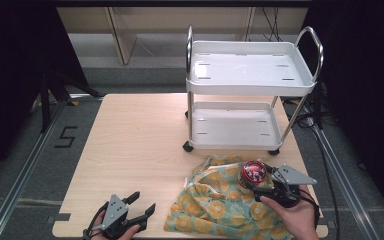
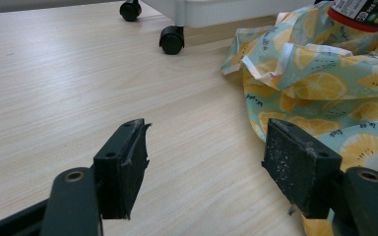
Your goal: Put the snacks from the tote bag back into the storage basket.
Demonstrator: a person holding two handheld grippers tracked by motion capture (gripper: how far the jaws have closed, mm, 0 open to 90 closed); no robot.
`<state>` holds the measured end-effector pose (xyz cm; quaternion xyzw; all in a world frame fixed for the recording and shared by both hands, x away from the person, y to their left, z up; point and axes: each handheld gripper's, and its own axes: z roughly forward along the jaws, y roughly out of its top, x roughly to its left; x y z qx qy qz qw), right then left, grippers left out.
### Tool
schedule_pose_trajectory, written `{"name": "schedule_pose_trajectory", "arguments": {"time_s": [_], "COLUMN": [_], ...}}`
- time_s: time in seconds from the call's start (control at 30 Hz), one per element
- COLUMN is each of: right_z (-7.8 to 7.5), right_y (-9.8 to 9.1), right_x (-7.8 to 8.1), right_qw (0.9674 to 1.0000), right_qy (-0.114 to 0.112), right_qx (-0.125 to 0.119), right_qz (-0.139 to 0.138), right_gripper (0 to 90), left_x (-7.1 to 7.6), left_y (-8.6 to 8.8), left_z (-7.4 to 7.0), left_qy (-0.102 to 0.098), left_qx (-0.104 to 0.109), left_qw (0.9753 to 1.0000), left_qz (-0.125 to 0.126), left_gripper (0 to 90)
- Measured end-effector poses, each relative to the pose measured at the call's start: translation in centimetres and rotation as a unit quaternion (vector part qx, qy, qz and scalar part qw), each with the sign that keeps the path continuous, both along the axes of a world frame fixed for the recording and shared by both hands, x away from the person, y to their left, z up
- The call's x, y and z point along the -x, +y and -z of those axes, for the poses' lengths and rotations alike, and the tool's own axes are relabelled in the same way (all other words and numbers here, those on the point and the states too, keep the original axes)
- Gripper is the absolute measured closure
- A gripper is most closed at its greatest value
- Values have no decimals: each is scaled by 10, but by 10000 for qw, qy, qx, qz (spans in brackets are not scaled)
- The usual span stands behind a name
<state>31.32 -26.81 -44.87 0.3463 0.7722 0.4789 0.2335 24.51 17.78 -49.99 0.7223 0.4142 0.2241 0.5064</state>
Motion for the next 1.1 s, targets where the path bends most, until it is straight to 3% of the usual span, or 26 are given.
{"name": "schedule_pose_trajectory", "arguments": {"time_s": [0.07,0.13,0.2,0.23,0.43,0.63,0.7,0.77,0.8,0.87,0.9,0.93,1.07,1.1], "right_z": [-1,-2,-1,-3,-5,-9,-10,-11,-11,-13,-13,-13,-13,-13], "right_y": [-1,-1,-1,-1,0,-1,-2,-2,-1,-2,-1,0,0,1], "right_x": [0,0,-1,0,-2,-2,-4,-4,-5,-6,-7,-5,-11,-10], "right_qw": [10000,10000,9998,10000,9999,10000,9999,10000,9998,9999,9997,10000,9996,9999], "right_qy": [-25,-43,-204,-20,-121,-33,-146,-77,-208,-133,-213,-64,-248,-138], "right_qx": [-18,-17,-26,-31,-27,-1,40,35,-13,43,51,-27,90,59], "right_qz": [-1,15,32,52,0,25,-19,-31,-3,-36,-66,27,-91,-58], "right_gripper": [261,261,261,261,261,261,261,261,261,261,261,261,261,261], "left_x": [0,0,-1,-1,-1,-1,-1,-1,-1,-2,-2,-2,-2,-2], "left_y": [-1,0,1,1,2,2,2,2,2,2,1,1,1,1], "left_z": [1,0,0,0,0,0,0,0,0,0,0,1,1,1], "left_qy": [-33,-14,-79,-108,-56,-76,-77,-80,-74,-78,-84,-83,-93,-93], "left_qx": [79,-1,-38,-20,-70,-57,-60,-56,-67,-47,-1,-2,-10,-8], "left_qw": [10000,10000,9999,9999,10000,9999,9999,9999,9999,10000,10000,10000,9999,9999], "left_qz": [-5,-3,50,73,31,35,38,25,13,28,16,19,43,42], "left_gripper": [325,325,325,325,325,325,325,325,325,325,325,325,325,325]}}
